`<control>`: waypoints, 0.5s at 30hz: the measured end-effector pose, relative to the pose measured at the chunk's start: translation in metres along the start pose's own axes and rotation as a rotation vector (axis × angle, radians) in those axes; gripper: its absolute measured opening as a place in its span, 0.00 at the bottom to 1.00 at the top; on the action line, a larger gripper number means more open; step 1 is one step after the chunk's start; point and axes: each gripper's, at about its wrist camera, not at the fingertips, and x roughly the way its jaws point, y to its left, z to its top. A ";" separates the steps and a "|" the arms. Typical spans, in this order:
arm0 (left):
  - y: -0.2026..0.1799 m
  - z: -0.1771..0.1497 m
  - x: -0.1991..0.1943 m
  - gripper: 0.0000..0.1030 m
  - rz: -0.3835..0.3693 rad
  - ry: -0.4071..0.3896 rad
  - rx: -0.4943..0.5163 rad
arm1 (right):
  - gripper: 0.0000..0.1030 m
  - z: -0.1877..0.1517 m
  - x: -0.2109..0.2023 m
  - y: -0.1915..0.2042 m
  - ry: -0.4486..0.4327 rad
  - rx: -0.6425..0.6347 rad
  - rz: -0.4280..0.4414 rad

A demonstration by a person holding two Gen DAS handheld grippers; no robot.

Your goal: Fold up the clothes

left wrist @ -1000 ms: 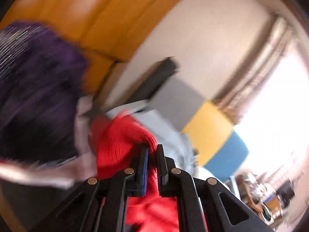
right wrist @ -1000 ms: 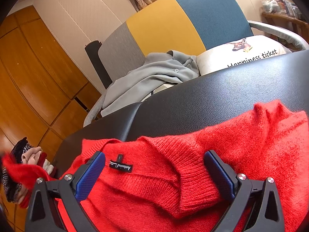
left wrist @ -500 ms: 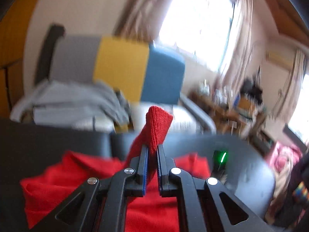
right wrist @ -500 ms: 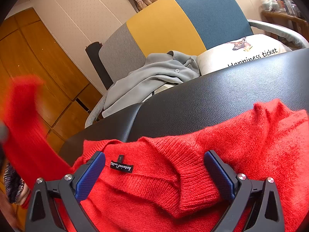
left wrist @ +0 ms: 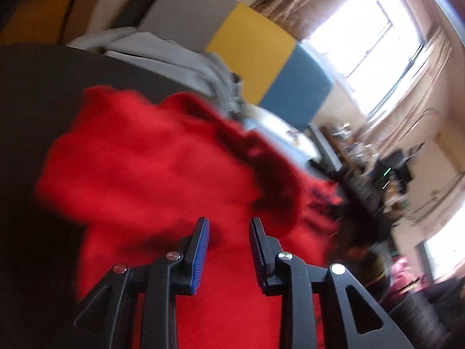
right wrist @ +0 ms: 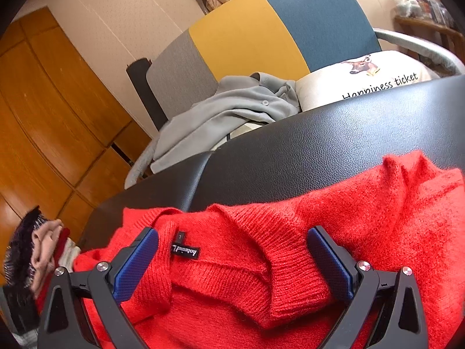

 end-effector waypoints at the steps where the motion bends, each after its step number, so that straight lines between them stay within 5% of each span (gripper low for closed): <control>1: 0.008 -0.009 -0.001 0.26 0.020 -0.002 -0.001 | 1.00 0.001 0.001 0.002 0.012 -0.010 -0.014; 6: 0.028 -0.019 -0.005 0.27 -0.076 -0.030 -0.074 | 1.00 0.005 -0.004 0.044 0.069 -0.168 -0.157; 11: 0.030 -0.024 -0.006 0.27 -0.075 -0.044 -0.061 | 1.00 -0.001 -0.037 0.118 -0.008 -0.357 -0.091; 15: 0.027 -0.018 -0.004 0.27 -0.092 -0.049 -0.072 | 1.00 -0.014 -0.019 0.167 0.080 -0.505 -0.178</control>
